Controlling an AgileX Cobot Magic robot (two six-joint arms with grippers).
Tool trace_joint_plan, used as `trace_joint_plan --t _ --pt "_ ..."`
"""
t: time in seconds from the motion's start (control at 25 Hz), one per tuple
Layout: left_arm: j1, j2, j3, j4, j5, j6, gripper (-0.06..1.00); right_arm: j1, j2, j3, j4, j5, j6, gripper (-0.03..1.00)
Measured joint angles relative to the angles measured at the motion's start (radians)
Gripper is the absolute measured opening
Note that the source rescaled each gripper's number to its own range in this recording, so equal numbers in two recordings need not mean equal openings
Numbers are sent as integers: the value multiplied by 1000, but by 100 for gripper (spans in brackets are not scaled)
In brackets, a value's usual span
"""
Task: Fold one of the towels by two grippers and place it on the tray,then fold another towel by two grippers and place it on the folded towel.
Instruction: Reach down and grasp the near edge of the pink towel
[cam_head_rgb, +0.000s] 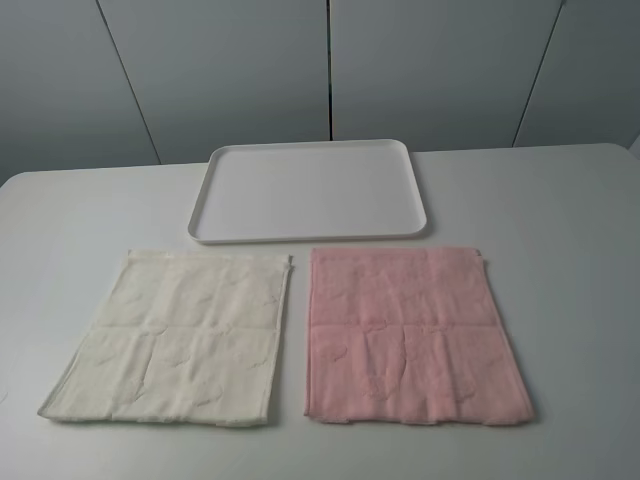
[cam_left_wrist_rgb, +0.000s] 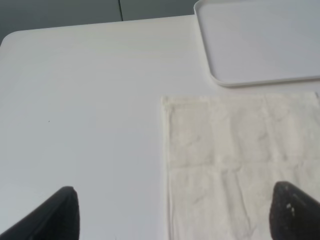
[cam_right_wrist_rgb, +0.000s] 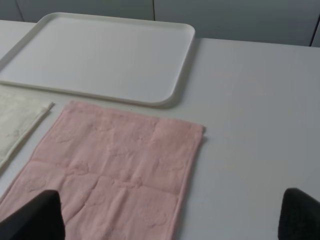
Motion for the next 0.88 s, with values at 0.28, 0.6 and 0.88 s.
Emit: trace_joint_plan --t 0.28,0.6,0.88 --pt "0 0 0 0 0 0 98 0 0 0 0 0 0 92" --pt "0 0 0 0 0 0 98 0 0 0 0 0 0 92" --pt "0 0 0 0 0 0 98 0 0 0 0 0 0 92"
